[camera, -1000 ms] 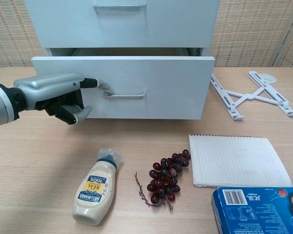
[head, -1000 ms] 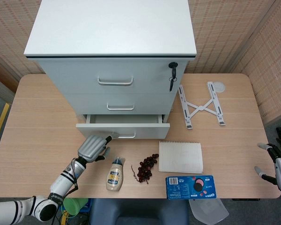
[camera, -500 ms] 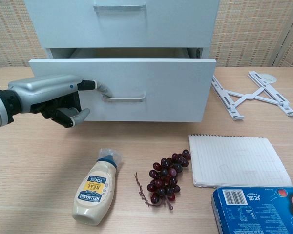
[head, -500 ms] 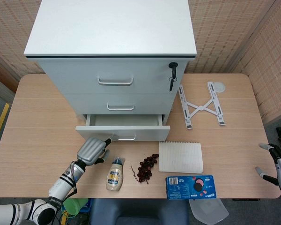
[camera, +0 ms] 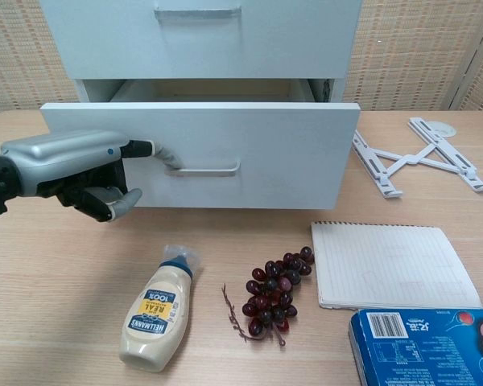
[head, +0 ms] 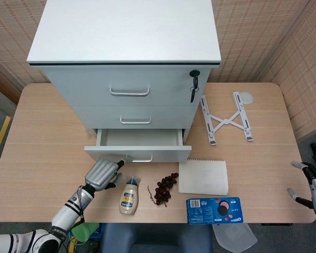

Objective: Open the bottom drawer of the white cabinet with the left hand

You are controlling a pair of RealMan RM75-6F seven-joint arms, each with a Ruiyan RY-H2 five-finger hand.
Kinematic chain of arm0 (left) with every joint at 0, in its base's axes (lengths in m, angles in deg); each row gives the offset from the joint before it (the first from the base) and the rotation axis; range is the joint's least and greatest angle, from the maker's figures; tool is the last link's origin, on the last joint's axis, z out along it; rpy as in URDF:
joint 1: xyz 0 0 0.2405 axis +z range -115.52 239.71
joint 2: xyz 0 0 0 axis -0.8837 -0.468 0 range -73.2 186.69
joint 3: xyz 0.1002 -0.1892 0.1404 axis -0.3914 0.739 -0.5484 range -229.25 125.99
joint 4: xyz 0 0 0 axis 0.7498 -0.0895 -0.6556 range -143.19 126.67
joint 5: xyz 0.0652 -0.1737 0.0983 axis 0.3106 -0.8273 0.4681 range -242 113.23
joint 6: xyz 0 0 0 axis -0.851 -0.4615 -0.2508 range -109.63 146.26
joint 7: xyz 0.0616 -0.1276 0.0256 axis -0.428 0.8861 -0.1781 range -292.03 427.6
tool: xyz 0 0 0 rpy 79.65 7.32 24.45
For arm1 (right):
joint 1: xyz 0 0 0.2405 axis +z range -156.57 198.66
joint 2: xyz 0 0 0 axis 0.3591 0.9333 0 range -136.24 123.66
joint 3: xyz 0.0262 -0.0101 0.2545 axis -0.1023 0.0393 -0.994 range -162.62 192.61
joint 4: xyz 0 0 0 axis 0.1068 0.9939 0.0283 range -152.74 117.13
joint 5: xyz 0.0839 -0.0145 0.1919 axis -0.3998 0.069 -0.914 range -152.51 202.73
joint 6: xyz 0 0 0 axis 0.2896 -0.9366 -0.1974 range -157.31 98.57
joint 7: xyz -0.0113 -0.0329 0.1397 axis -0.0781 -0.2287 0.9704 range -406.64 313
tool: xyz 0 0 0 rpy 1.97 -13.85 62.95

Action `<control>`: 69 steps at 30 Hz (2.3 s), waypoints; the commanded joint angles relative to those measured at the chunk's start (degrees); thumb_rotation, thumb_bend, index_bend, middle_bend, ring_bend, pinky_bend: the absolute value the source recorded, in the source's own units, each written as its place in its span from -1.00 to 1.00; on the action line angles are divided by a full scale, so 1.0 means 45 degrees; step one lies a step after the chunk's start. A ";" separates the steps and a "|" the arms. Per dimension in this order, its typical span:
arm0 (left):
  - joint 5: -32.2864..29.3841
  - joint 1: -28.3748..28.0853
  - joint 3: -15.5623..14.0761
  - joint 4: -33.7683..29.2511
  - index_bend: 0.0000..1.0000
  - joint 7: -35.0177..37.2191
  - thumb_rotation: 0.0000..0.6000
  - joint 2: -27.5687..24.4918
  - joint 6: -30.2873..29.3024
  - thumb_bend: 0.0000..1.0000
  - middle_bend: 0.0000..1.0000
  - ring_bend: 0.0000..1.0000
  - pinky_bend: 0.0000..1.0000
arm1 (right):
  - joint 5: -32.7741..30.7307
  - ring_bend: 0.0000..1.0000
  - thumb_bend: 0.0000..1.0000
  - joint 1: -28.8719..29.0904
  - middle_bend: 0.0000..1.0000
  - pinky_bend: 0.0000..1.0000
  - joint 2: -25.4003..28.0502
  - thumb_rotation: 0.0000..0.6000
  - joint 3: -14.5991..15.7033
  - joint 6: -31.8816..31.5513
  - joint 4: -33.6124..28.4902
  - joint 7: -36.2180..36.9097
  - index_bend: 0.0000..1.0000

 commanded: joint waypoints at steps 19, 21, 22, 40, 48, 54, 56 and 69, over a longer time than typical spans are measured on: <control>0.0356 0.0363 -0.0502 -0.0966 -0.61 -0.0511 1.00 -0.0359 -0.0233 0.19 0.96 1.00 1.00 | -0.0048 -0.68 -0.74 0.0024 -0.42 -0.66 -0.0075 1.00 -0.0006 0.0095 0.0121 0.0038 -0.48; 0.0358 0.0386 -0.0550 -0.1032 -0.60 -0.0566 1.00 -0.0380 -0.0222 0.19 0.96 1.00 1.00 | -0.0057 -0.68 -0.74 0.0023 -0.42 -0.66 -0.0072 1.00 -0.0011 0.0094 0.0127 0.0039 -0.48; 0.0370 0.0406 -0.0585 -0.1074 -0.60 -0.0604 1.00 -0.0389 -0.0231 0.19 0.96 1.00 1.00 | -0.0059 -0.68 -0.74 0.0023 -0.42 -0.66 -0.0072 1.00 -0.0014 0.0094 0.0130 0.0038 -0.48; 0.1765 0.1017 -0.1011 -0.2217 -0.59 -0.0731 1.00 -0.0890 -0.1055 0.19 0.94 1.00 1.00 | 0.0010 -0.68 -0.74 0.0012 -0.42 -0.66 -0.0081 1.00 -0.0003 0.0042 0.0155 0.0050 -0.48; 0.4523 0.1970 -0.1325 -0.1892 -0.31 0.1105 1.00 -0.1369 -0.2800 0.18 0.73 0.85 1.00 | -0.0019 -0.68 -0.74 -0.0045 -0.42 -0.66 -0.0057 1.00 -0.0026 -0.0052 0.0153 0.0119 -0.48; 0.5801 0.2859 -0.1391 -0.1243 0.21 0.2161 1.00 -0.1993 -0.4419 0.18 0.64 0.72 0.99 | -0.0119 -0.68 -0.74 0.0061 -0.42 -0.66 -0.0068 1.00 -0.0059 0.0179 0.0152 0.0169 -0.48; 0.5723 0.3147 -0.1335 -0.1081 0.31 0.2206 1.00 -0.2231 -0.4754 0.18 0.63 0.68 0.99 | -0.0179 -0.68 -0.74 0.0135 -0.42 -0.66 -0.0086 1.00 -0.0077 0.0329 0.0146 0.0169 -0.48; 0.3130 0.4787 -0.0566 0.1029 0.45 0.2623 1.00 -0.2611 -0.5760 0.18 0.60 0.60 0.79 | -0.0317 -0.68 -0.74 0.0583 -0.42 -0.65 -0.0162 1.00 -0.0091 0.1149 0.0201 0.0281 -0.48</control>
